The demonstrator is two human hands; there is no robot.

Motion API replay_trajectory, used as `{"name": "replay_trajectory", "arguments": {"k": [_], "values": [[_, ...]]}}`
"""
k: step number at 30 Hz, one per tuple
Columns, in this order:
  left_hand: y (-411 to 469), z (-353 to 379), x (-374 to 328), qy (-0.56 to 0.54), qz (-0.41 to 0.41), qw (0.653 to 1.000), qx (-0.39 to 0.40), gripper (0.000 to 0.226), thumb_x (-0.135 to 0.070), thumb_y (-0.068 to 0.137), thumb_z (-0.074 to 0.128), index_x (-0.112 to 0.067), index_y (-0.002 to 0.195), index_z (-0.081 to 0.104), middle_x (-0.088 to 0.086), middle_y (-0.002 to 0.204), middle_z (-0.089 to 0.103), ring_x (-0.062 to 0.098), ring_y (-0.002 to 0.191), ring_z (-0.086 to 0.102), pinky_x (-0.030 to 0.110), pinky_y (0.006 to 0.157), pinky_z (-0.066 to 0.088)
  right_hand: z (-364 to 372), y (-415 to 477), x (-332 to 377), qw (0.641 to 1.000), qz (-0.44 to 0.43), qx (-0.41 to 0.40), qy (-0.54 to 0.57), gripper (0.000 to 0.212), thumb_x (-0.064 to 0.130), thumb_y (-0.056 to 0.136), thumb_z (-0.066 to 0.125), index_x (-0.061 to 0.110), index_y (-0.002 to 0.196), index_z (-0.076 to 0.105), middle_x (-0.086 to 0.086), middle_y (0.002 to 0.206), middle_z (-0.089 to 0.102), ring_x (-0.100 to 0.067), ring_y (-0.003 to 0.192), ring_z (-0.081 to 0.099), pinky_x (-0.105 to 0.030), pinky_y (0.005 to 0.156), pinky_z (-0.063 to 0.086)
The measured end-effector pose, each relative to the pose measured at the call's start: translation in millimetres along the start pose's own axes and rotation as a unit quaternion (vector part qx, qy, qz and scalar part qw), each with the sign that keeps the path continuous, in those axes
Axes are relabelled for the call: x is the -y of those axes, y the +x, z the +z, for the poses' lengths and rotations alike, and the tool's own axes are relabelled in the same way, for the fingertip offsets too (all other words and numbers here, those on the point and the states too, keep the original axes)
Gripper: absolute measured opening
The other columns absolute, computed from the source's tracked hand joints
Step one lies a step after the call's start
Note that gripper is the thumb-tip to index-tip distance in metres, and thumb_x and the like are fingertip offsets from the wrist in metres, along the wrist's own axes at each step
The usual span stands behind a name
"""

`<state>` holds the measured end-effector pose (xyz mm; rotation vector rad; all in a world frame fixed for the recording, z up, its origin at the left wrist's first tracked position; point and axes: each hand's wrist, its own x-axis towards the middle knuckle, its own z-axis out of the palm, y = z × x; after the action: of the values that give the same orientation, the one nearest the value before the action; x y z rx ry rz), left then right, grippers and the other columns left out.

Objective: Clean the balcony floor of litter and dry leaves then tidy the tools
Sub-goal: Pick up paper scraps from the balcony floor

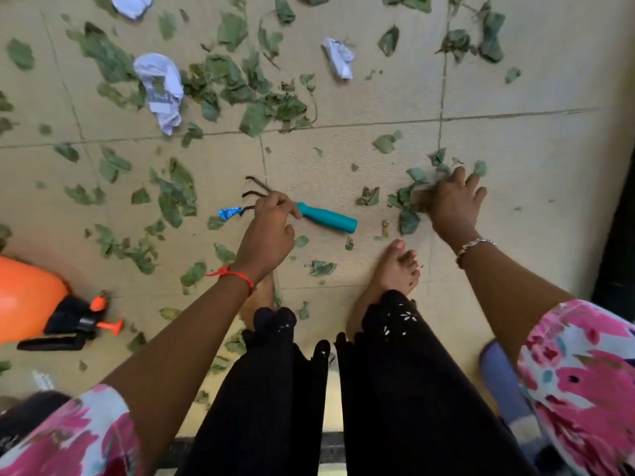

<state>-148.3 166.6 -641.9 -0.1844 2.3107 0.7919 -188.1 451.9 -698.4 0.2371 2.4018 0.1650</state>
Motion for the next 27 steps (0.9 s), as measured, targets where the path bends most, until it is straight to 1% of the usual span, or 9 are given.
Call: {"name": "replay_trajectory", "arguments": {"k": [3,5,7,9,13,17,20,23,27], "values": [[-8,-2,16,0.020,-0.041,0.998,-0.039,0.032,0.011,0.080,0.050,-0.005,0.105,0.060,0.010,0.124,0.044,0.025,0.123,0.033,0.029,0.098,0.032,-18,-2,2,0.999,-0.010,0.028,0.026,0.028,0.026,0.090,0.055,0.002,0.103,0.060,-0.021,0.116,0.055,-0.038,0.125,0.035,-0.053,0.107,0.018],[-11,-10,27,0.025,-0.096,0.991,-0.093,0.038,0.014,0.076,0.048,-0.003,0.109,0.058,0.013,0.127,0.041,0.028,0.125,0.032,0.034,0.099,0.035,-37,-4,9,0.993,0.000,0.022,0.115,0.026,0.029,0.089,0.055,0.007,0.098,0.063,-0.020,0.103,0.063,-0.037,0.110,0.051,-0.048,0.102,0.029],[-8,-16,36,0.009,-0.152,0.979,-0.135,0.048,0.016,0.075,0.045,0.000,0.120,0.051,0.018,0.131,0.038,0.032,0.126,0.032,0.035,0.101,0.033,-53,-4,20,0.979,-0.007,-0.014,0.205,0.022,0.019,0.089,0.054,0.008,0.106,0.060,-0.023,0.101,0.065,-0.041,0.098,0.059,-0.045,0.088,0.045],[-3,-22,44,-0.015,-0.195,0.970,-0.147,0.055,0.018,0.078,0.043,0.000,0.130,0.041,0.021,0.136,0.035,0.034,0.130,0.029,0.035,0.104,0.029,-67,1,35,0.958,-0.026,-0.060,0.281,0.021,0.006,0.088,0.050,0.007,0.108,0.053,-0.020,0.097,0.067,-0.042,0.091,0.061,-0.047,0.078,0.049],[12,-23,62,0.000,-0.201,0.970,-0.136,0.058,0.020,0.080,0.042,0.000,0.134,0.039,0.019,0.140,0.031,0.035,0.130,0.028,0.039,0.102,0.033,-98,30,78,0.927,-0.066,-0.091,0.357,0.044,-0.008,0.081,0.039,0.011,0.121,0.040,0.002,0.084,0.060,-0.030,0.084,0.057,-0.042,0.089,0.041],[28,-14,83,0.015,-0.200,0.972,-0.119,0.044,0.012,0.082,0.055,0.000,0.124,0.048,0.019,0.130,0.036,0.035,0.120,0.036,0.041,0.093,0.041,-122,73,130,0.923,-0.071,-0.129,0.356,0.035,0.021,0.089,0.051,0.015,0.123,0.051,-0.005,0.107,0.064,-0.026,0.102,0.057,-0.037,0.093,0.039],[34,-3,95,0.004,-0.175,0.977,-0.121,0.027,0.009,0.081,0.061,0.001,0.106,0.054,0.018,0.117,0.041,0.034,0.103,0.045,0.043,0.081,0.045,-127,99,164,0.932,-0.098,-0.122,0.327,0.045,0.050,0.080,0.062,0.019,0.112,0.057,-0.001,0.106,0.066,-0.021,0.101,0.059,-0.039,0.090,0.042],[38,0,104,-0.058,-0.142,0.980,-0.129,0.014,0.012,0.085,0.054,-0.001,0.082,0.053,0.016,0.100,0.044,0.031,0.082,0.050,0.038,0.074,0.043,-123,110,181,0.957,-0.092,-0.108,0.252,0.032,0.040,0.083,0.060,0.014,0.101,0.061,-0.005,0.103,0.067,-0.027,0.098,0.061,-0.039,0.085,0.046],[39,-17,111,-0.109,-0.128,0.970,-0.175,0.014,0.009,0.089,0.049,-0.001,0.081,0.054,0.020,0.089,0.054,0.034,0.083,0.056,0.033,0.069,0.042,-124,99,190,0.954,-0.078,-0.110,0.266,0.018,0.022,0.081,0.059,0.007,0.090,0.064,-0.011,0.089,0.066,-0.029,0.083,0.061,-0.039,0.075,0.051]]}}
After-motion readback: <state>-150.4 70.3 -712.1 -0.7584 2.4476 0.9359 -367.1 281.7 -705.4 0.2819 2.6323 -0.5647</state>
